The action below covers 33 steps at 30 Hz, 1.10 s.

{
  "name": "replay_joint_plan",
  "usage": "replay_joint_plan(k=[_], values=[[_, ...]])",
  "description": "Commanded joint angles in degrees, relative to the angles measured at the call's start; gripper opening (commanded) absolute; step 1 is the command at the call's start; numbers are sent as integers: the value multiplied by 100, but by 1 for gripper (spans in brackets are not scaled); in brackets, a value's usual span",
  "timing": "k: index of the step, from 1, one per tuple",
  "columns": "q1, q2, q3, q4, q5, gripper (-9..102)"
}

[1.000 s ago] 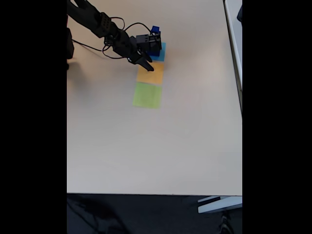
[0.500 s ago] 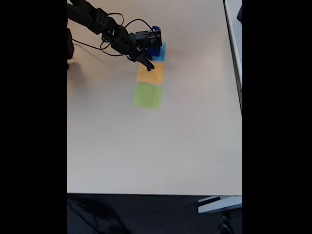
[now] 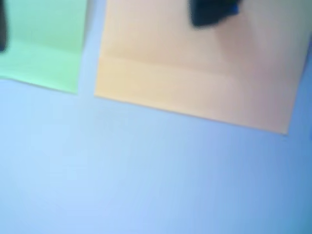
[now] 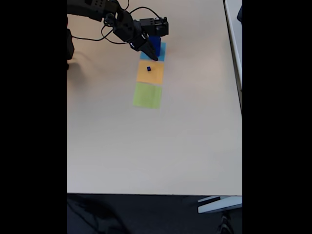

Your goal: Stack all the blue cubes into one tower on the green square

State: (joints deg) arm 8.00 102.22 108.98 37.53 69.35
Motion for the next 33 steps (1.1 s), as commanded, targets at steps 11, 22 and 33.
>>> replay_joint_plan(k=[11, 22, 33], values=[[-624, 246, -1916, 967, 800, 28], [-1318, -606, -2795, 1134, 2347, 26], [-1784, -1169, -2988, 1090, 3146, 28]])
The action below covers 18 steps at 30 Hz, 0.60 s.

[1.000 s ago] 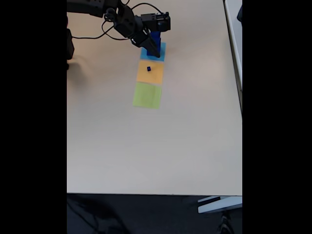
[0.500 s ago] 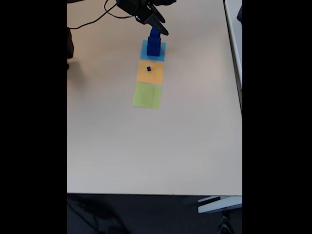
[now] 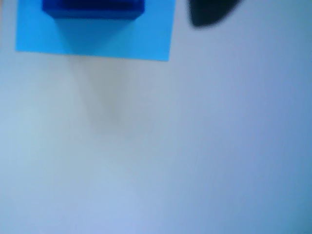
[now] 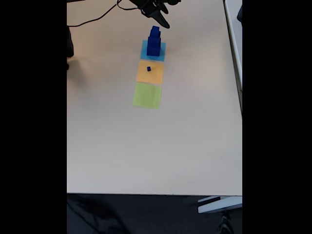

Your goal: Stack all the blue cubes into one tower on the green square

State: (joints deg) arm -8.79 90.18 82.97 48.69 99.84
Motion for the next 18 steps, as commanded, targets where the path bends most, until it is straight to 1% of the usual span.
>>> replay_joint_plan(k=[1, 7, 14, 18], values=[[-123, -9, -369, -35, 132, 28], [-202, -35, -35, -123, 246, 26], [-158, 176, 633, -475, 88, 25], [-114, 246, 782, -510, -18, 24]])
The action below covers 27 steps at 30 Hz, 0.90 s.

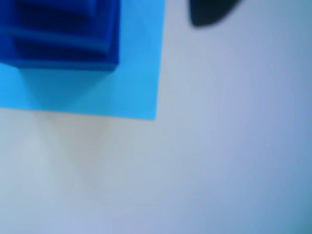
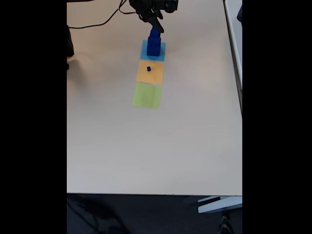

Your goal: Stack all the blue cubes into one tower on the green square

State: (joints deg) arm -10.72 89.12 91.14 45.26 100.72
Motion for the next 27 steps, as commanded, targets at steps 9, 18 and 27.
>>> replay_joint_plan(k=[9, 18, 27], values=[[132, 422, 123, -202, -229, 23], [185, 545, 290, -211, -387, 21], [229, 606, 352, -185, -510, 18]])
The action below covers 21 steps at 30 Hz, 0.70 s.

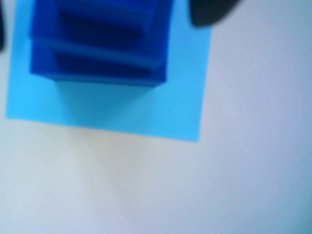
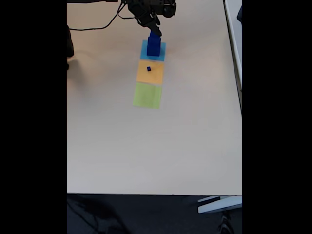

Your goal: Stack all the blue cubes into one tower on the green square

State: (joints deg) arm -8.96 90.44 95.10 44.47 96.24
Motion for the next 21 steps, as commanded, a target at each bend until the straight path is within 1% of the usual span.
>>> replay_joint_plan(k=[1, 21], values=[[53, 475, -35, -88, -53, 18], [70, 554, 211, -26, -114, 16]])
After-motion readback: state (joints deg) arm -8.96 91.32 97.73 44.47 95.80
